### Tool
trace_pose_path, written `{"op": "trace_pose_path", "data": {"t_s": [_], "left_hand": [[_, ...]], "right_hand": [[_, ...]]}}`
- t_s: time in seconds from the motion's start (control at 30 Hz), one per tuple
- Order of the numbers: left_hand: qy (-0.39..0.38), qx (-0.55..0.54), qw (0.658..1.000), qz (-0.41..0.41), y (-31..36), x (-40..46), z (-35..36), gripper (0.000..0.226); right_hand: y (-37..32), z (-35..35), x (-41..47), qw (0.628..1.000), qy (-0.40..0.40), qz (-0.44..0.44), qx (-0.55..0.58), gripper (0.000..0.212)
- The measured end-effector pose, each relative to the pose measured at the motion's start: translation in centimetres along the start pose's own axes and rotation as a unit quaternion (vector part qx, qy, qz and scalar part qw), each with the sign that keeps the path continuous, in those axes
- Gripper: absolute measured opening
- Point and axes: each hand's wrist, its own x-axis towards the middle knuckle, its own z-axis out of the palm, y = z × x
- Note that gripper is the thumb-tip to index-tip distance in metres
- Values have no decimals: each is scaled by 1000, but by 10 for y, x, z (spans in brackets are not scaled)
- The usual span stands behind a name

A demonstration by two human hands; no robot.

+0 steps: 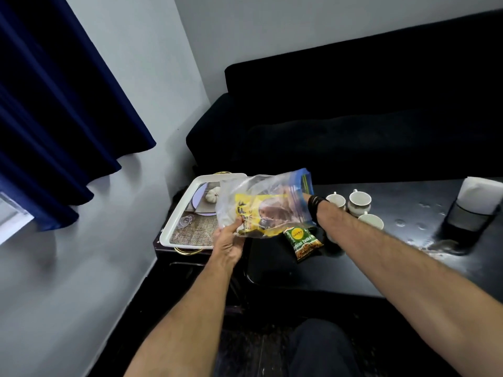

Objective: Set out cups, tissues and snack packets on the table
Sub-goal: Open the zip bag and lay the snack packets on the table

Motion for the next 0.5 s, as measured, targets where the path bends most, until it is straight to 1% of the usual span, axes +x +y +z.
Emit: {"op": "trace_pose_path", "data": {"t_s": [0.03,0.07,0.1,0.13,0.17,0.2,0.23,0.27,0.3,0.33,0.37,0.4,0.47,0.5], "left_hand": [[-3,10,1000,-1,1,0,1,71],[-1,21,1000,-1,2,-1,2,70],[8,34,999,-1,3,-3,2,67],[24,40,999,3,5,-4,3,62],[42,42,998,10,8,-4,2,57],[62,38,997,21,11,-1,0,53],[83,30,996,31,15,2,-3,49],[103,17,994,43,18,5,-6,42],[125,5,991,57,24,10,-10,32],[144,-13,987,73,30,15,-13,23],[161,-30,983,89,35,22,-18,19],[175,-47,978,102,39,28,-21,23],[221,-77,965,122,48,29,-20,45],[252,-76,956,132,50,29,-18,51]], "right_hand": [[5,1,-1,999,-3,2,42,36],[12,-1,-2,999,25,-6,35,30],[18,-4,3,997,65,-25,16,30],[20,-7,12,990,127,-48,-37,30],[26,-14,24,982,173,-56,-54,28],[21,-20,26,975,192,-62,-93,20],[15,-24,23,969,213,-66,-105,8],[5,-28,22,955,274,-73,-87,21],[0,-33,17,944,310,-79,-77,39],[-7,-37,7,941,320,-95,-47,51],[-5,-44,5,935,339,-100,-13,57],[-3,-49,3,929,352,-108,19,59],[7,-55,0,919,378,-101,46,61],[13,-56,0,916,387,-94,56,62]]}}
